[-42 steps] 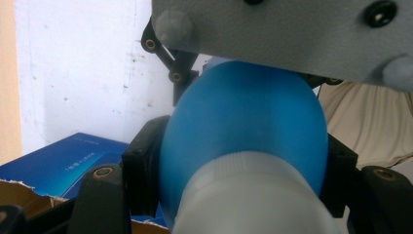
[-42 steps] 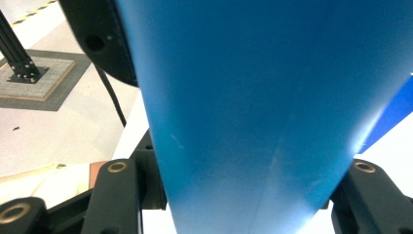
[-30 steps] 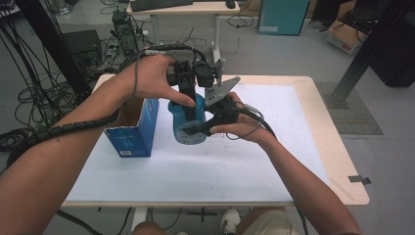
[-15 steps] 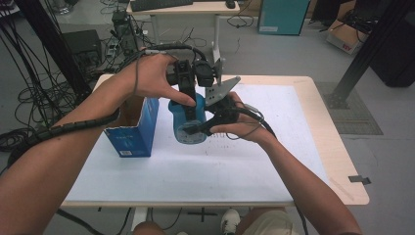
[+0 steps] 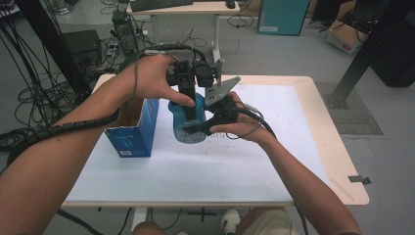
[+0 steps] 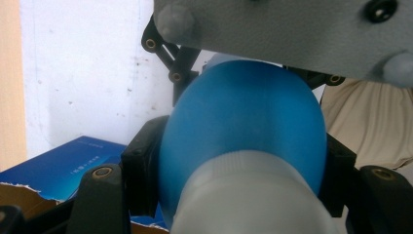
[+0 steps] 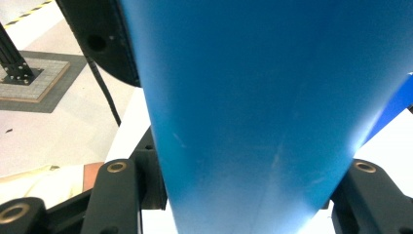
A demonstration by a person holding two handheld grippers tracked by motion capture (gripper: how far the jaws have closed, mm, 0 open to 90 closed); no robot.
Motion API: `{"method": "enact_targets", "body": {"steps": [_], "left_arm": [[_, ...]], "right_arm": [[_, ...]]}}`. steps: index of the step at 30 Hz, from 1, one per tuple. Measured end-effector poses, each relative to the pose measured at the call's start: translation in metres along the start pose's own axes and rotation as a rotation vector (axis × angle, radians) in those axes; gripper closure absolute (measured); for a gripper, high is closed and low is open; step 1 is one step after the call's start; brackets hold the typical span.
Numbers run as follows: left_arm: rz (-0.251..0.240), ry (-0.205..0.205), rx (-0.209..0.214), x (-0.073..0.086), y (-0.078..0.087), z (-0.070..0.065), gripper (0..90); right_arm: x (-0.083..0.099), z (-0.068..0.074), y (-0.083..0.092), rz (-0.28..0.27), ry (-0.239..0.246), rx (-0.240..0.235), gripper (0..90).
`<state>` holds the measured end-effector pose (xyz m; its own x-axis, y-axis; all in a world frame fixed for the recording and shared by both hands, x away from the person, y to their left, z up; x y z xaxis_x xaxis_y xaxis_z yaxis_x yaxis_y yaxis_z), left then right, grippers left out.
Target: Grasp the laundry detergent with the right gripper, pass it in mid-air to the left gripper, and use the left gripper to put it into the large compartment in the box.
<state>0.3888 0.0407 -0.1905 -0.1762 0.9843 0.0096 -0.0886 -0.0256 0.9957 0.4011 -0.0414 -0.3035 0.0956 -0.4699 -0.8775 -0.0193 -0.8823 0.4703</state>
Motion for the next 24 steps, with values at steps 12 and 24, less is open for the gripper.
{"method": "enact_targets", "body": {"steps": [12, 24], "left_arm": [[0.016, 0.003, 0.002, -0.0005, -0.001, 0.0004, 36.5], [0.005, 0.004, 0.002, 0.0002, -0.0014, 0.0, 36.6]], "right_arm": [[0.0014, -0.0007, -0.0006, 0.006, -0.003, -0.01, 42.4], [0.0017, -0.0006, 0.0, 0.003, -0.004, -0.02, 42.1]]}}
Point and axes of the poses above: each handheld gripper's, and its own axes: y roughly backward along the jaws, x roughly out of its underside, z roughly to its left, the point moved 3 cm from there along -y, roughly forward along the jaws
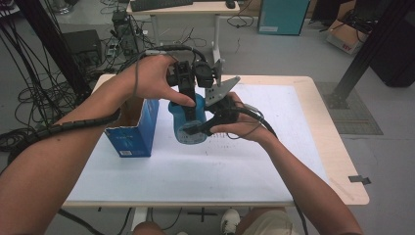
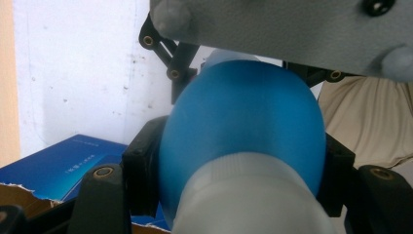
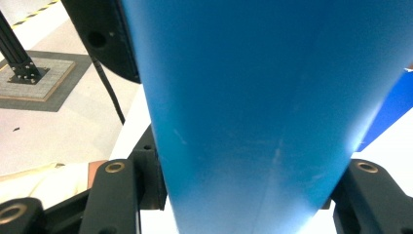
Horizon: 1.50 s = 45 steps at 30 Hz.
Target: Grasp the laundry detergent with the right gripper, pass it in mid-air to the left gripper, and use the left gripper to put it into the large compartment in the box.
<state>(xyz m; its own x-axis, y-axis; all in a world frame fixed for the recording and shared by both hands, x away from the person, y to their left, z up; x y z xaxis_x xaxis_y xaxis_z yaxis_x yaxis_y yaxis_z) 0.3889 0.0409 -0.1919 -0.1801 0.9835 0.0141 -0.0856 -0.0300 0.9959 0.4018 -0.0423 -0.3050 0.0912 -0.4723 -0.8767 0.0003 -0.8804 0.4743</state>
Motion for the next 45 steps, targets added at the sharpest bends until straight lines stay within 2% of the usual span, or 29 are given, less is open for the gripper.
{"method": "enact_targets", "body": {"steps": [24, 27, 35, 40, 45], "left_arm": [[0.015, 0.005, 0.014, 0.0002, 0.0011, -0.0002, 36.7], [0.011, 0.002, 0.003, 0.0, 0.0003, 0.0, 36.7], [0.015, 0.005, 0.013, -0.0008, 0.0019, -0.0002, 36.7], [0.011, 0.004, 0.003, -0.0006, 0.0017, -0.0003, 36.7], [0.007, 0.02, 0.007, -0.0012, 0.0029, -0.0018, 36.6]], "right_arm": [[-0.0003, 0.0001, -0.0008, -0.006, 0.006, -0.001, 41.6], [0.0, 0.0003, -0.0009, -0.005, 0.003, -0.003, 41.5], [-0.0001, -0.0002, 0.0004, -0.007, 0.008, 0.001, 41.5], [-0.0001, -0.0004, 0.0005, -0.011, 0.009, -0.001, 41.4], [-0.0005, 0.0003, 0.0008, -0.013, 0.008, -0.001, 41.2]]}}
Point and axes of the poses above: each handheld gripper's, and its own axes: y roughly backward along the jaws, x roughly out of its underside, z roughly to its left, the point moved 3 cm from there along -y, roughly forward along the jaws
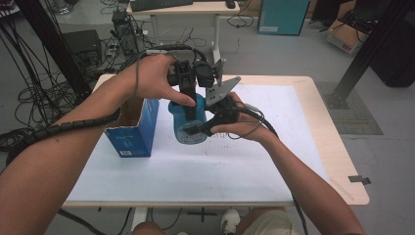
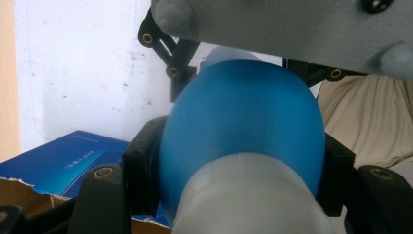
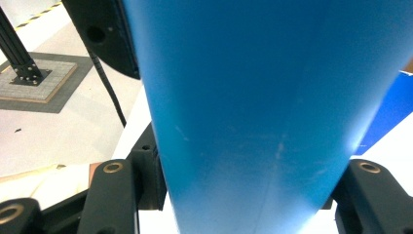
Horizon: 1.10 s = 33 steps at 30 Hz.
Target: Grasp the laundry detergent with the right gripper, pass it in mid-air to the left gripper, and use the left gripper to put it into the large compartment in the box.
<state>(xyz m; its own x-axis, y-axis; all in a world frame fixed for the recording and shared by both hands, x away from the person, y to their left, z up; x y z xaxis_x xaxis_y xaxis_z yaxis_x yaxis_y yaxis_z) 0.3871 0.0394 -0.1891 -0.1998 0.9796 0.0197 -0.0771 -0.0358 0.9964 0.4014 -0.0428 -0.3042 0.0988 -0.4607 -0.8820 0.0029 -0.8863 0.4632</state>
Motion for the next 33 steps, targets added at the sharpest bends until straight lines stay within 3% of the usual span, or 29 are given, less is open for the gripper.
{"method": "enact_targets", "body": {"steps": [1, 9, 12, 13, 14, 16, 20, 23, 26, 28, 31, 33], "left_arm": [[-0.001, 0.001, 0.003, 0.0, 0.0, 0.0, 36.6], [-0.009, 0.01, -0.012, 0.001, 0.002, -0.002, 36.6], [-0.017, 0.023, -0.018, 0.002, 0.003, -0.002, 36.6], [-0.019, 0.025, -0.013, 0.003, 0.004, -0.002, 36.6], [-0.022, 0.026, -0.013, 0.003, 0.004, -0.002, 36.6], [0.001, 0.032, -0.015, 0.005, 0.005, -0.003, 36.6], [0.003, 0.042, -0.012, 0.007, 0.006, -0.002, 36.6], [0.003, 0.055, -0.016, 0.009, 0.007, -0.002, 36.6], [0.006, 0.074, -0.028, 0.012, 0.01, -0.001, 36.6], [0.01, 0.103, -0.016, 0.014, 0.013, -0.001, 36.6], [0.014, 0.112, -0.023, 0.017, 0.019, 0.001, 36.6], [0.007, 0.132, -0.027, 0.019, 0.021, 0.002, 36.6]], "right_arm": [[0.0, -0.002, 0.0, 0.005, 0.032, 0.01, 41.2], [0.0, 0.002, 0.002, 0.017, 0.028, 0.012, 38.0], [0.001, 0.0, 0.005, 0.019, 0.053, 0.034, 33.4], [0.002, 0.001, 0.007, 0.018, 0.031, 0.042, 31.7], [0.003, -0.002, 0.01, 0.022, 0.048, 0.055, 31.4], [0.003, 0.0, 0.013, 0.02, 0.025, 0.042, 29.6], [0.008, -0.001, 0.019, 0.074, 0.043, 0.066, 27.2], [0.014, 0.003, 0.025, 0.156, -0.033, 0.096, 23.4], [0.02, 0.003, 0.032, 0.24, -0.017, 0.114, 20.7], [0.026, 0.002, 0.04, 0.304, -0.086, 0.133, 11.8], [0.033, -0.001, 0.053, 0.357, -0.159, 0.153, 7.2], [0.037, -0.002, 0.061, 0.378, -0.263, 0.134, 6.0]]}}
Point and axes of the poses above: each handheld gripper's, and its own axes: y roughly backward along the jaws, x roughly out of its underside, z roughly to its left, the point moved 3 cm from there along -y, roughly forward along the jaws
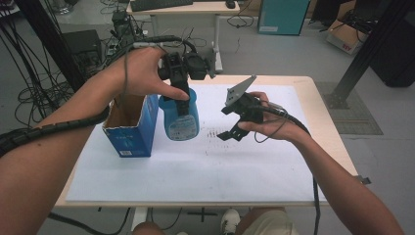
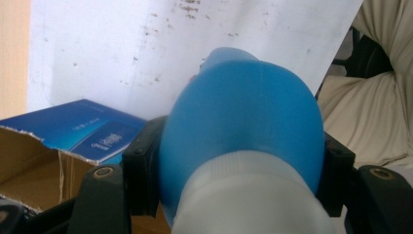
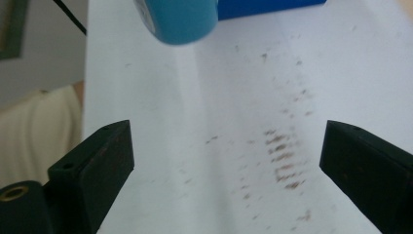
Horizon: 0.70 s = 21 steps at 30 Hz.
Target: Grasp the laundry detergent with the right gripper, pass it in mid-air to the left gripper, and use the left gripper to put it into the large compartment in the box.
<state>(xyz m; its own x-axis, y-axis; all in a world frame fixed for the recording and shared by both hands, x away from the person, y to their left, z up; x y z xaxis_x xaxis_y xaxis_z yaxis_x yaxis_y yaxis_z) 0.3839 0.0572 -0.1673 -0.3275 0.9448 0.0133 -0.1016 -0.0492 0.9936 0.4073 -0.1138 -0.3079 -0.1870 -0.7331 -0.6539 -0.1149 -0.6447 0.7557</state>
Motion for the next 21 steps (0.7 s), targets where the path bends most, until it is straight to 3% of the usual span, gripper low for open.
{"method": "enact_targets", "body": {"steps": [3, 4, 7, 8, 9, 12, 17, 21], "left_arm": [[-0.016, 0.034, -0.004, 0.002, 0.003, 0.002, 36.6], [-0.02, 0.065, 0.013, 0.003, 0.004, 0.003, 36.6], [-0.005, 0.083, 0.025, 0.006, 0.01, 0.008, 36.6], [-0.019, 0.118, 0.026, 0.006, 0.011, 0.007, 36.6], [-0.011, 0.125, 0.022, 0.007, 0.014, 0.009, 36.6], [-0.012, 0.165, -0.008, 0.011, 0.023, 0.013, 36.6], [-0.013, 0.21, -0.044, 0.014, 0.041, 0.023, 36.6], [-0.021, 0.267, -0.032, 0.018, 0.055, 0.032, 36.6]], "right_arm": [[0.006, -0.008, 0.014, 0.006, -0.038, 0.048, 5.3], [0.008, -0.01, 0.019, 0.007, -0.05, 0.06, 5.3], [0.013, -0.017, 0.032, 0.036, -0.081, 0.103, 5.5], [0.015, -0.021, 0.036, 0.041, -0.082, 0.124, 5.6], [0.017, -0.025, 0.041, 0.054, -0.068, 0.136, 5.7], [0.024, -0.034, 0.055, 0.09, -0.12, 0.198, 5.7], [0.031, -0.048, 0.076, 0.155, -0.195, 0.254, 6.3], [0.036, -0.056, 0.087, 0.208, -0.221, 0.28, 6.3]]}}
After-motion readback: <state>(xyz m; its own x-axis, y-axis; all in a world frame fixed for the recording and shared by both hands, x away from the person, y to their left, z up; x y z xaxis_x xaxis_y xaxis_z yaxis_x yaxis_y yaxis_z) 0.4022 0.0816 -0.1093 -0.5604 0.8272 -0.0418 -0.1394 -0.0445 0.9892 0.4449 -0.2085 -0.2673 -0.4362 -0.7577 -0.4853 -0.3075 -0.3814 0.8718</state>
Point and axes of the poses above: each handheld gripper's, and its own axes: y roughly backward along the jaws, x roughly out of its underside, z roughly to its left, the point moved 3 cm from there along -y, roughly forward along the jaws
